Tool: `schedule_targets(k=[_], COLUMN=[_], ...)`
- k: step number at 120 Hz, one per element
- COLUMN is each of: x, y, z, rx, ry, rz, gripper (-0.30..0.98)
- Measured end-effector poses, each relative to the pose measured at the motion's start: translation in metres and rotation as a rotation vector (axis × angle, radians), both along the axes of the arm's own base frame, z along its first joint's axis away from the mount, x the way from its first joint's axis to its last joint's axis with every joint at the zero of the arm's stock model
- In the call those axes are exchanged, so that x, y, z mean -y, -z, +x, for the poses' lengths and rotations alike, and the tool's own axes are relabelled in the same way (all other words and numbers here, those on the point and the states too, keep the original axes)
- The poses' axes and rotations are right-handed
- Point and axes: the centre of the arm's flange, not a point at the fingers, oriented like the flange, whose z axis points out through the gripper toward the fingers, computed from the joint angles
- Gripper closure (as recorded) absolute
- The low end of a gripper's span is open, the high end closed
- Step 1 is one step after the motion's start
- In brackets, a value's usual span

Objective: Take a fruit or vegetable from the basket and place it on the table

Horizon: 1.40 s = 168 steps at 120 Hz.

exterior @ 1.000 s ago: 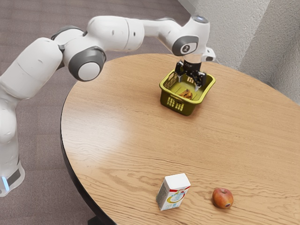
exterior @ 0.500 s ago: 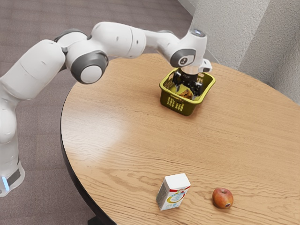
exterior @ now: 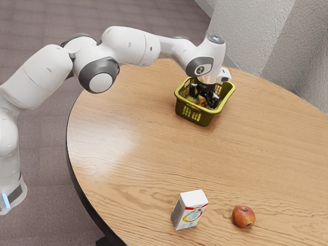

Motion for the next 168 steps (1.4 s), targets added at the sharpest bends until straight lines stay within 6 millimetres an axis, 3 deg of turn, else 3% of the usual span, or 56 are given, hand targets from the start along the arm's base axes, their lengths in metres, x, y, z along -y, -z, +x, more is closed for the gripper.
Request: schedule_targets(k=[24, 35, 60, 81, 97, 119, 129, 148, 168], x=[-0.002, -0.003, 0.002, 0.025, 0.072, 0.201, 0.245, 0.283, 0.302], y=[0.0, -0.013, -0.093, -0.17, -0.191, -0.201, -0.202, -0.201, -0.202], z=[-0.001, -0.003, -0.024, -0.058, -0.069, -0.078, -0.084, -0.092, -0.097], rx=[-0.007, -0.002, 0.022, 0.025, -0.012, -0.059, -0.074, -0.094, -0.093], ry=[0.004, 0.009, 0.014, 0.037, 0.111, 0.325, 0.394, 0.443, 0.447], rz=[0.026, 0.05, 0.077, 0.056, 0.013, -0.045, -0.057, -0.054, -0.053], gripper=[0.53, 0.55, 0.54, 0.53, 0.54, 0.54, 0.54, 0.53, 0.18])
